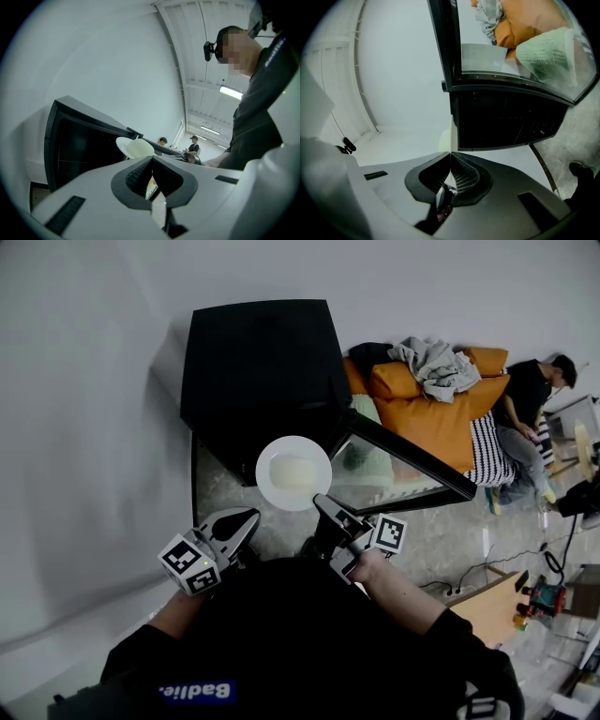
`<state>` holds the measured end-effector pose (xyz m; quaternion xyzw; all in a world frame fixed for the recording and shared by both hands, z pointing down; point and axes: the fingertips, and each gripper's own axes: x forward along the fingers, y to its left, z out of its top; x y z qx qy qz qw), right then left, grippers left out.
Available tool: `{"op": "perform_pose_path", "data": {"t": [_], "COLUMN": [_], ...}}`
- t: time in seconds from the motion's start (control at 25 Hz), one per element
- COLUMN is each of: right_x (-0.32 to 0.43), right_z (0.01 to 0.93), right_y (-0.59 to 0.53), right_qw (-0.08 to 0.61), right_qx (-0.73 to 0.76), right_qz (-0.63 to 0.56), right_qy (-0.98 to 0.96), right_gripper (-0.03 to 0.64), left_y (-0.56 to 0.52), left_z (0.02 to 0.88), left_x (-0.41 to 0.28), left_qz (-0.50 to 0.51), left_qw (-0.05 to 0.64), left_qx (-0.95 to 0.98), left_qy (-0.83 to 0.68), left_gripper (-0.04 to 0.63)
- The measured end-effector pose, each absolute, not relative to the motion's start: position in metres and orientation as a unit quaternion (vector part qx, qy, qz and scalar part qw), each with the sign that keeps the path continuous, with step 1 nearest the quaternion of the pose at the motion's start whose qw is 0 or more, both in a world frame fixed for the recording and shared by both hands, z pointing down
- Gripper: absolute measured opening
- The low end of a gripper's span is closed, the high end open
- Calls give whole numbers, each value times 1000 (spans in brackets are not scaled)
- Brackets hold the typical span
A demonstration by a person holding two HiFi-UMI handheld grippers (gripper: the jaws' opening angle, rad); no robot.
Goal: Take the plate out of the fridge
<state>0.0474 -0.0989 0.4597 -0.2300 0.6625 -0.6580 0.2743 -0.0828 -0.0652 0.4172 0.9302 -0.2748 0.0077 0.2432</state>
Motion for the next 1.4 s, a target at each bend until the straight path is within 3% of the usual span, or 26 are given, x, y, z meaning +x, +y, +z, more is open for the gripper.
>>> {"op": "perform_pose_path", "data": {"t": [1.4], "right_x": [46], "right_z": [451], "right_y": [-100], "right_qw": [278], "right_qx": [-226], "right_qz": [-648], "right_qy": [672], "right_gripper": [14], "left_y": [-72], "left_z": [420], "left_x": [-82], "left_qz": [4], "left_qw": [252], "left_qx": [926], "left_qy": [-281], "left_gripper": [8]}}
